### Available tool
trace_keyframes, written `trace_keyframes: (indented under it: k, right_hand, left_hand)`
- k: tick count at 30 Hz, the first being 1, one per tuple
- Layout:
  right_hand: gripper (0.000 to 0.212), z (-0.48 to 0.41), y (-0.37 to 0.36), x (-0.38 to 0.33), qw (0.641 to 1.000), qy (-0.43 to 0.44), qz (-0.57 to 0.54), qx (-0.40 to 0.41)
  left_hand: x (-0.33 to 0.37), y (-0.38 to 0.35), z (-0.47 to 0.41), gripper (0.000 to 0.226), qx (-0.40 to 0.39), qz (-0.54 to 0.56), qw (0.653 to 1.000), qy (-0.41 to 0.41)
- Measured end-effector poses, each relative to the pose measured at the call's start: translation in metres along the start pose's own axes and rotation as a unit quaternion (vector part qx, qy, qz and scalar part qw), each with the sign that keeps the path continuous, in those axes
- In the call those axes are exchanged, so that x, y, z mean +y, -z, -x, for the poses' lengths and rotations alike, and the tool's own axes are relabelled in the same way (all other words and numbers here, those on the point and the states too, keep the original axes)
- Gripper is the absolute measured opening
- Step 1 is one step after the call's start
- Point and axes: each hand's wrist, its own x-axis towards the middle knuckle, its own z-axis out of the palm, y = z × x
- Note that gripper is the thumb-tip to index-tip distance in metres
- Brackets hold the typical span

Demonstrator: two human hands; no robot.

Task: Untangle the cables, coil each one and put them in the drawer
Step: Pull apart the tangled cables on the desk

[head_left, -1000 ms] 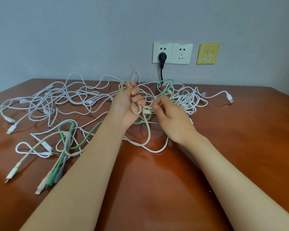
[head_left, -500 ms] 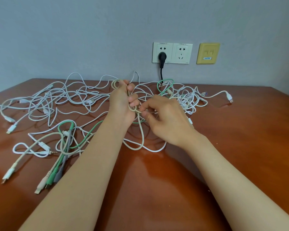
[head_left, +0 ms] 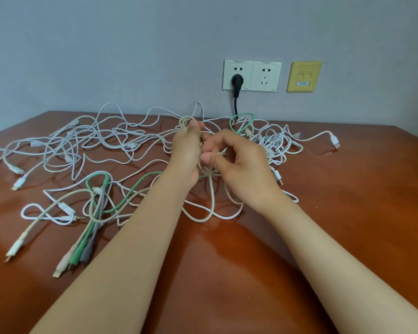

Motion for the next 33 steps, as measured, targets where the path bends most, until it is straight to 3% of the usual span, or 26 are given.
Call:
trace_keyframes:
  k: [2,5,10,14,18,29,33]
  right_hand:
    - [0.022,-0.001,0.003,0.000,0.999,-0.014,-0.022,0.031]
    - [0.025,-0.004,0.010,0.004,0.996,-0.067,-0.032,0.055]
    - [0.023,-0.003,0.010,0.008,0.990,-0.140,-0.002,-0.020]
    - [0.030,-0.004,0.011,0.010,0.986,-0.136,0.086,-0.044]
    - [0.029,-0.004,0.014,0.010,0.981,-0.127,0.147,-0.009]
    - [0.020,-0.004,0.019,0.008,0.998,-0.057,-0.012,-0.037]
    - [0.019,-0.004,0.016,0.009,0.998,-0.032,0.003,-0.052]
  left_hand:
    - [-0.002,-0.003,0.003,0.032,-0.013,-0.051,0.999,-0.004]
    - [0.003,-0.004,0.004,0.032,-0.034,-0.005,0.999,0.022]
    - [0.007,0.003,0.000,0.030,-0.028,0.087,0.995,0.043]
    - [0.011,0.005,0.000,0.031,-0.060,0.157,0.982,0.083]
    - [0.014,0.008,0.000,0.033,-0.103,0.186,0.970,0.116]
    - [0.005,-0.003,0.005,0.034,-0.069,-0.074,0.994,0.037]
    - [0.003,-0.006,0.008,0.034,-0.070,-0.120,0.990,0.027]
